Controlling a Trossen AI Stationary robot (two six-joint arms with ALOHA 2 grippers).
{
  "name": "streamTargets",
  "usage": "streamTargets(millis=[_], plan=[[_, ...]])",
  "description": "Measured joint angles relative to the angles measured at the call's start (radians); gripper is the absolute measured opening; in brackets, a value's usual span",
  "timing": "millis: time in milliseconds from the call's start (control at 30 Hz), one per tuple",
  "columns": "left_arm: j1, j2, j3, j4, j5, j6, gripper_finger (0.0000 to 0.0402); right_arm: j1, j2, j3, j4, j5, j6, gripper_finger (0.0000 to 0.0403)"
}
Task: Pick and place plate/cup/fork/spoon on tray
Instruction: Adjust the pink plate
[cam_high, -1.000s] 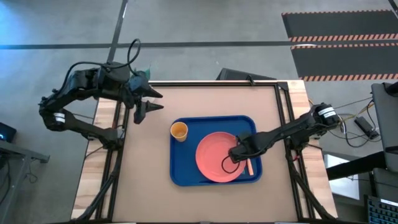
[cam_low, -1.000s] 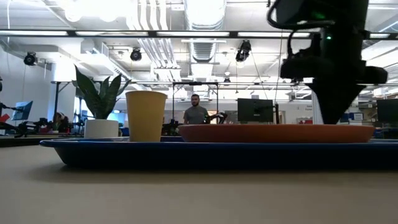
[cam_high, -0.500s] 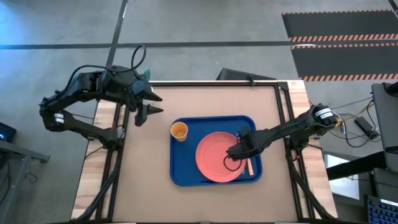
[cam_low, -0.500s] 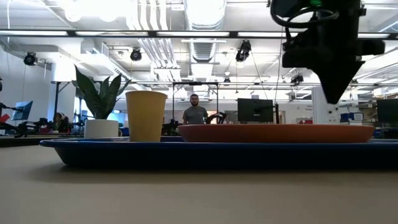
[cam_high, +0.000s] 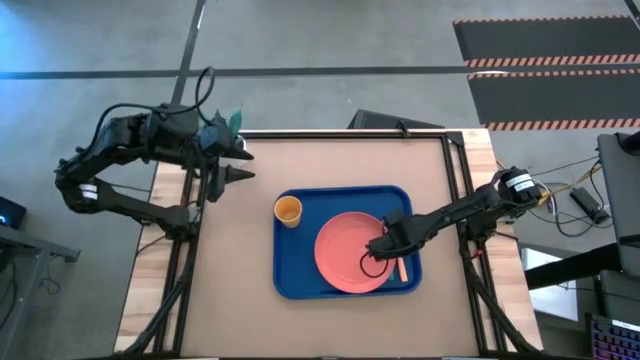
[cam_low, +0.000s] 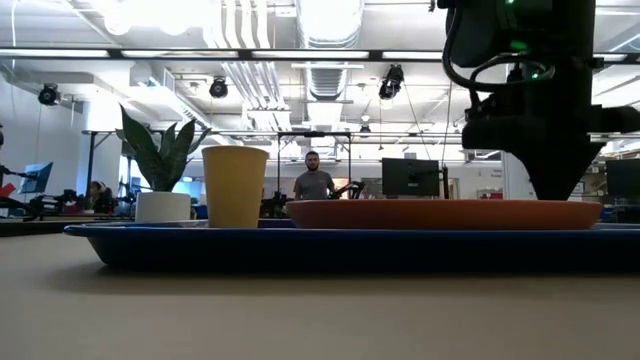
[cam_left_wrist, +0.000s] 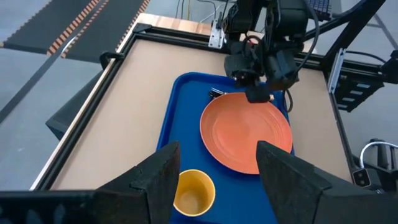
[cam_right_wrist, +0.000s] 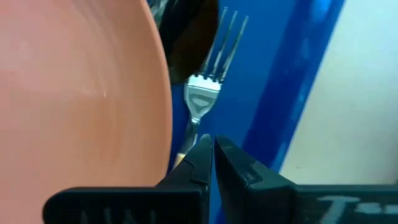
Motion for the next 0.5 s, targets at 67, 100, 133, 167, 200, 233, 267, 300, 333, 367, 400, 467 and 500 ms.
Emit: streamTargets(millis=[67, 100, 133, 167, 200, 233, 267, 300, 333, 367, 400, 467, 500], plan=[[0.000, -0.006, 0.000, 0.000, 0.000, 0.000, 0.0194, 0.000, 0.000, -0.011, 0.026, 0.001, 0.000, 0.0008], [0.000, -0.009, 0.000, 0.000, 0.000, 0.000, 0.0194, 0.000, 0.000, -0.016, 0.038, 0.006, 0.000, 0.0008], [0.000, -0.011, 0.000, 0.000, 0.000, 0.000, 0.0194, 0.000, 0.000, -0.020, 0.048, 0.008, 0.000, 0.0008], [0.000, -0.013, 0.000, 0.000, 0.000, 0.000, 0.0194, 0.000, 0.000, -0.023, 0.054, 0.008, 0.000, 0.0008], [0.000, -0.015, 0.000, -0.001, 0.000, 0.000, 0.0194, 0.000, 0.000, -0.023, 0.057, 0.013, 0.002, 0.0008], [0.000, -0.017, 0.000, -0.001, 0.000, 0.000, 0.0194, 0.000, 0.000, -0.023, 0.060, 0.025, 0.009, 0.0008], [0.000, -0.018, 0.000, -0.001, 0.000, 0.000, 0.0194, 0.000, 0.000, -0.023, 0.062, 0.037, 0.020, 0.0008], [0.000, -0.020, 0.000, -0.001, 0.001, 0.000, 0.0194, 0.000, 0.000, -0.023, 0.068, 0.045, 0.027, 0.0008], [0.000, -0.022, 0.000, -0.001, 0.001, 0.000, 0.0194, 0.000, 0.000, -0.024, 0.077, 0.055, 0.032, 0.0008], [0.000, -0.023, 0.000, -0.001, 0.001, 0.000, 0.0194, 0.000, 0.000, -0.024, 0.086, 0.061, 0.036, 0.0008], [0.000, -0.024, 0.000, -0.001, 0.001, 0.000, 0.0194, 0.000, 0.000, -0.024, 0.093, 0.062, 0.037, 0.0008], [0.000, -0.025, 0.000, -0.002, 0.001, 0.000, 0.0194, 0.000, 0.001, -0.024, 0.115, 0.077, 0.042, 0.0008], [0.000, -0.026, 0.000, -0.002, 0.001, 0.000, 0.0194, 0.000, 0.003, -0.024, 0.129, 0.088, 0.050, 0.0008]])
